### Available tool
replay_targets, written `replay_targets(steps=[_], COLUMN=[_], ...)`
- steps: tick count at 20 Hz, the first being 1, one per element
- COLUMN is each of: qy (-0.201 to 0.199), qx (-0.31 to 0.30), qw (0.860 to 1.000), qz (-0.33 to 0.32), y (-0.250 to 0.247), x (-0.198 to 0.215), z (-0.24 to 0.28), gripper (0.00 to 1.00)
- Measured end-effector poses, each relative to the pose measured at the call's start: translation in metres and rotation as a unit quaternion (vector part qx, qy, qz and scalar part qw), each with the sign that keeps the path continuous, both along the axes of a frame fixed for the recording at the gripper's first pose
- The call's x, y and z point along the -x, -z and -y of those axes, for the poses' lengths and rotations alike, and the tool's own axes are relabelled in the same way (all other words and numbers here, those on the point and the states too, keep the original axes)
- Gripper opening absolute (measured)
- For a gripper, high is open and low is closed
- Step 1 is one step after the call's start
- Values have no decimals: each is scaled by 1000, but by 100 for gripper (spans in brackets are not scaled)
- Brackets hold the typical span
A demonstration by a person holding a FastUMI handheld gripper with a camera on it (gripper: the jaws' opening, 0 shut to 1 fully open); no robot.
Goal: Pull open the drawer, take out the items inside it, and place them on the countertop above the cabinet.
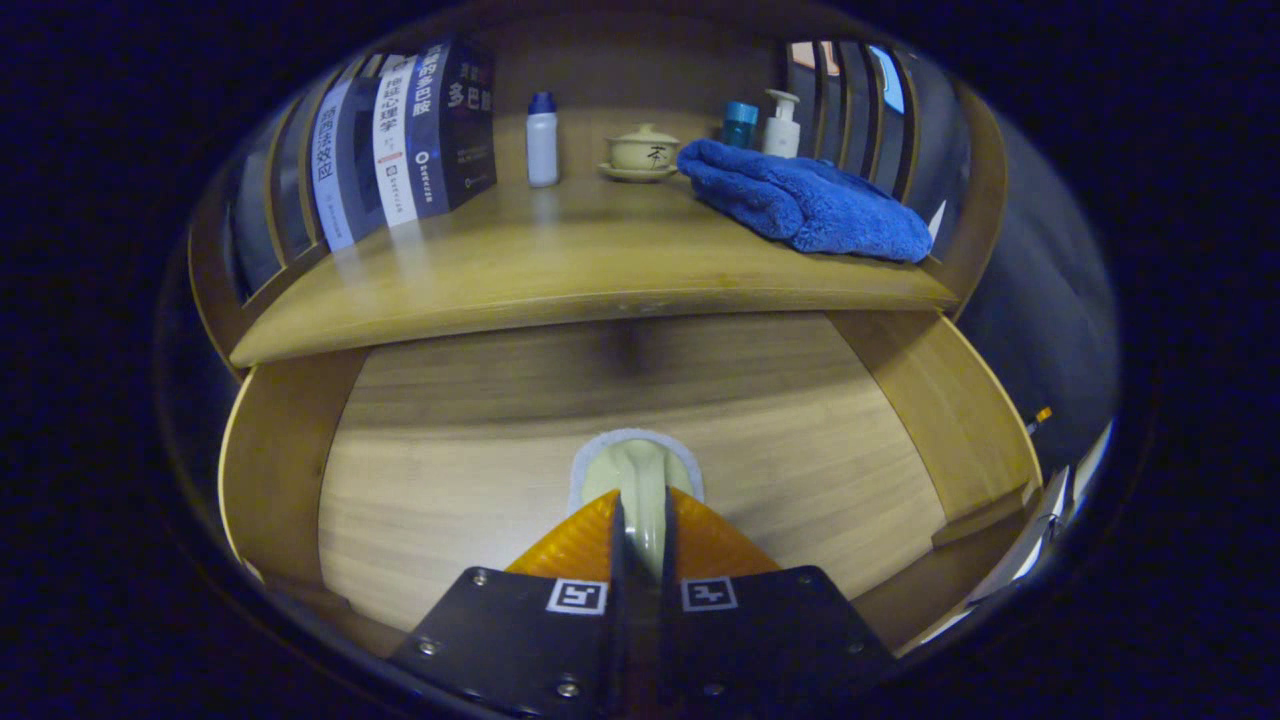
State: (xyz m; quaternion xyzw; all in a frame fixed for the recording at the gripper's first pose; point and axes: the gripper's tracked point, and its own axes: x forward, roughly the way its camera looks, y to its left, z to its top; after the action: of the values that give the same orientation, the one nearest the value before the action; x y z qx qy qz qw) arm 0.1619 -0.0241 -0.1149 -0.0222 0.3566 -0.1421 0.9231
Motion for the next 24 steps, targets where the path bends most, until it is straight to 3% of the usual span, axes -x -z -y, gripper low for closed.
replay_targets(steps=[4,9,15,20,24], qy=[-29,-44,-56,-53,-63], qx=[-7,1,8,6,-20], qw=[994,978,947,932,930], qz=[106,203,317,358,360], y=[-50,-111,-194,-253,-287], x=[-3,23,54,75,54], z=[-14,-18,-28,-32,-47], gripper=[13,12,13,12,12])
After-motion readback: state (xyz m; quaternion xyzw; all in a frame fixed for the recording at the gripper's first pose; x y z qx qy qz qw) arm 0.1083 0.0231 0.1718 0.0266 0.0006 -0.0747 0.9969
